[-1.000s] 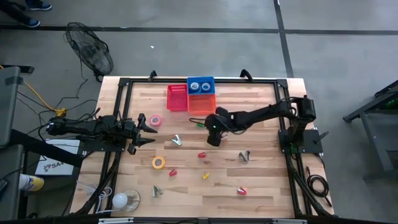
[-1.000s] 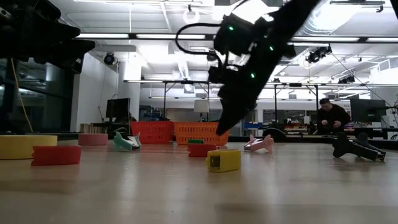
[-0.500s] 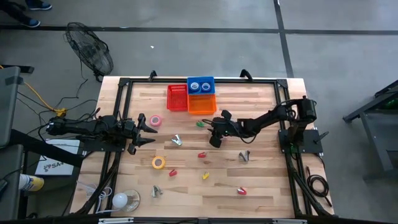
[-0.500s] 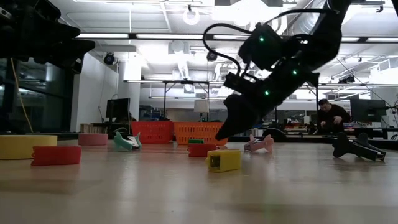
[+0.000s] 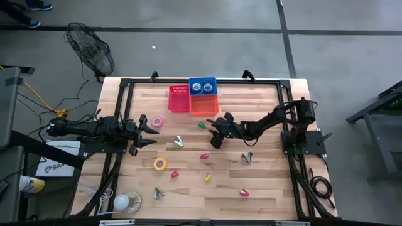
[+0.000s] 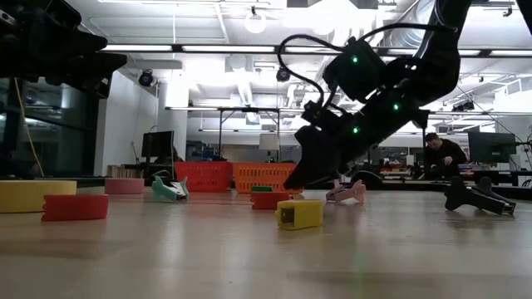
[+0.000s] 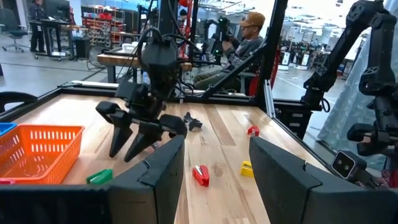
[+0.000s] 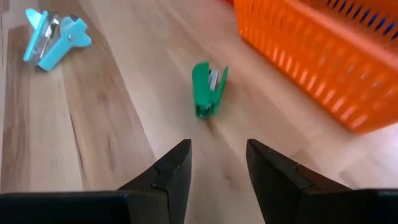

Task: Pick and place Stapler, Stapler remover, tape
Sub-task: Put the green stapler into the orange bin

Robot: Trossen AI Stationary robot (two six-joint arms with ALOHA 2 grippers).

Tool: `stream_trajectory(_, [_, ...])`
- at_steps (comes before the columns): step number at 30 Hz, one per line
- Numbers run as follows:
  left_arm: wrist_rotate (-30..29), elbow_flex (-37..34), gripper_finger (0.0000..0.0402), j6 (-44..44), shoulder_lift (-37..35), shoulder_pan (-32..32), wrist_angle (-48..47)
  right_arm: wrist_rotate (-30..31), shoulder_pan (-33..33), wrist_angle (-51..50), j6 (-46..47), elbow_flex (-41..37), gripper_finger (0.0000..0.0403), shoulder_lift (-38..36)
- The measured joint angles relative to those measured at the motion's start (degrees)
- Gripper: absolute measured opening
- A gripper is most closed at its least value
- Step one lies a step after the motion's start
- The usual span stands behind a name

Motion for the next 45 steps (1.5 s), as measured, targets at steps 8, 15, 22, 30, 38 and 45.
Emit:
stream_trajectory(8, [0.0,0.0,0.0179,0.0,0.0,0.0,0.0,-1.1,0.0,1.6,3.2,0.0,0.0144,1.7])
stream_trajectory(15, [0.0,0.0,0.0179,0.0,0.0,0.0,0.0,-1.3,0.0,1.6,0.3,0.0,0.0164,1.7])
stream_trajectory(22, [0.0,0.0,0.0179,0.0,0.0,0.0,0.0,-1.2,0.0,1.6,-0.9,0.0,0.0223,1.7])
stream_trajectory(30, [0.0,0.0,0.0179,0.0,0.0,0.0,0.0,2.3,1.6,1.2,-4.7,2.1,0.0239,2.6])
stream_trajectory(38, [0.0,0.0,0.0179,0.0,0.0,0.0,0.0,6.3,2.3,-1.8,-1.5,8.3,0.0239,7.9])
stream_trajectory(45, [0.0,0.0,0.0179,0.0,0.0,0.0,0.0,9.2,2.3,-2.1,0.3,9.6,0.0237,9.2])
